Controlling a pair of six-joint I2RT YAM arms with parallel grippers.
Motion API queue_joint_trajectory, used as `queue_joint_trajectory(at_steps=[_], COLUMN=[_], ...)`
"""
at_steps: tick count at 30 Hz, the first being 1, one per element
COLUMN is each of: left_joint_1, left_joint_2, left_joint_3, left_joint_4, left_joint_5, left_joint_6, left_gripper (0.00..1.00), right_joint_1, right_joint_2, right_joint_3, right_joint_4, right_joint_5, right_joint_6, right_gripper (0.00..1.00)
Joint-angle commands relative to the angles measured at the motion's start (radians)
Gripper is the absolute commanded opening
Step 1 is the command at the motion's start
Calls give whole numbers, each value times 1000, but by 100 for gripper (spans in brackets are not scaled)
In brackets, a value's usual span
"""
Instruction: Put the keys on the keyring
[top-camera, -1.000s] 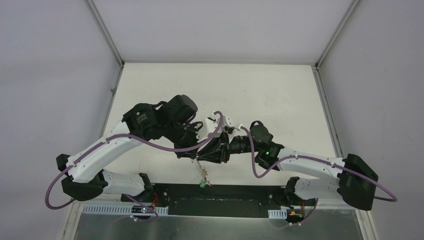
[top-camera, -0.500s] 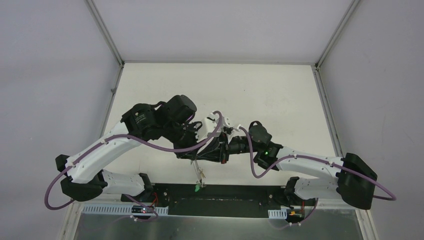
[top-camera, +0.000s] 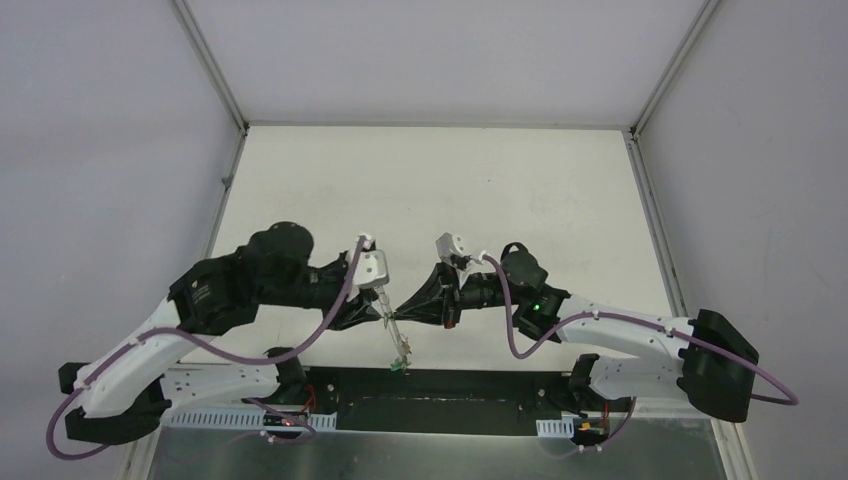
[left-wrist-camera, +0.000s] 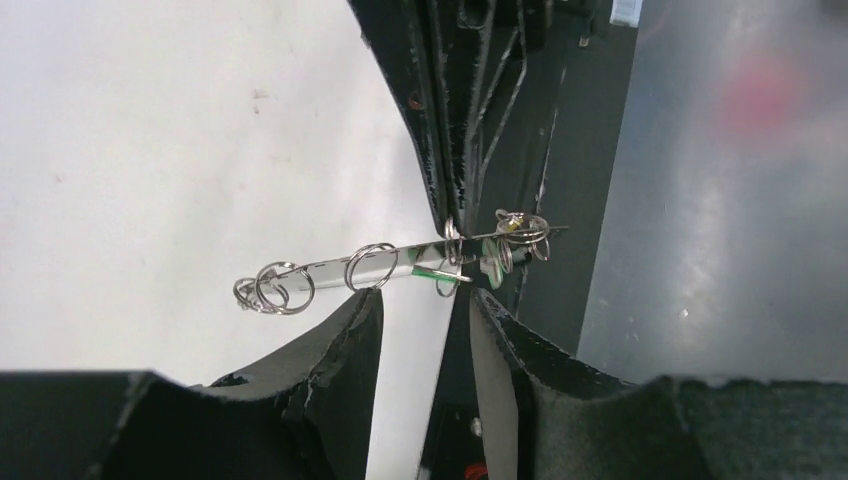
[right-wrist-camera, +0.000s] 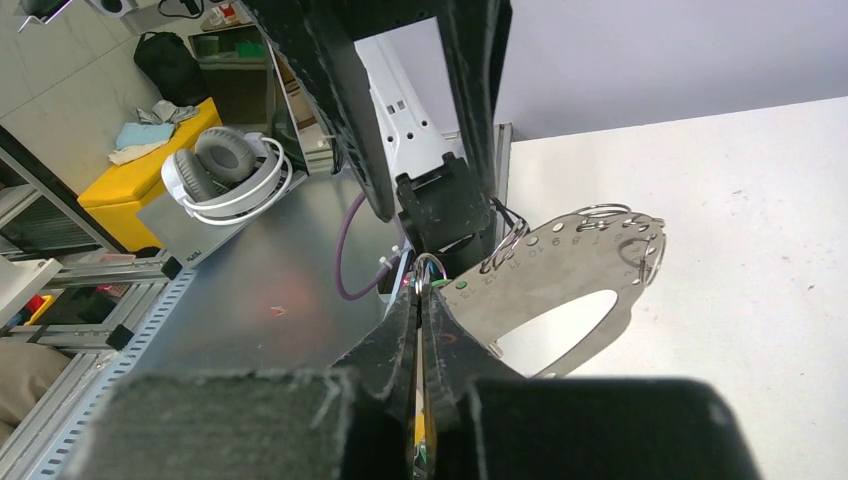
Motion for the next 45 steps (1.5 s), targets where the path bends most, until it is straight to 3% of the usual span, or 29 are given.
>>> queue_joint_trajectory(at_steps=[1, 5, 10, 16, 27, 31, 37, 41, 45], left_joint_1=[-9, -9, -8, -9, -9, -8, -8, -9, -9], left_joint_2=[-197, -378, -471, -426, -395, -399, -393, -391, -387], left_joint_3=[-172, -374, -494, -498, -496, -495, -490, -487, -481], left_joint_4=[296, 479, 555, 557, 528, 504, 472, 468, 467], left_joint_5=[56, 95, 98, 113, 125, 132, 125, 123, 130], left_joint_6=[55, 122, 154, 148, 145, 141, 131, 133, 138], left_gripper=[39, 40, 40, 35, 10, 9, 23, 22, 13], right_joint_1=[6, 5, 5, 5, 5, 6, 5, 5, 5], right_joint_2=[-39, -43, -49, -48, -53, -55, -60, -62, -61], right_joint_3=[9, 8, 6, 7, 5, 4, 0, -2, -1], right_joint_4=[44, 39, 35, 32, 32, 32, 32, 31, 31], right_joint_5=[13, 17, 23, 23, 33, 36, 49, 50, 52], right_joint_6=[-19, -19, -21, -23, -26, -27, -27, -26, -27], right_gripper=[0, 0, 0, 0, 0, 0, 0, 0, 0])
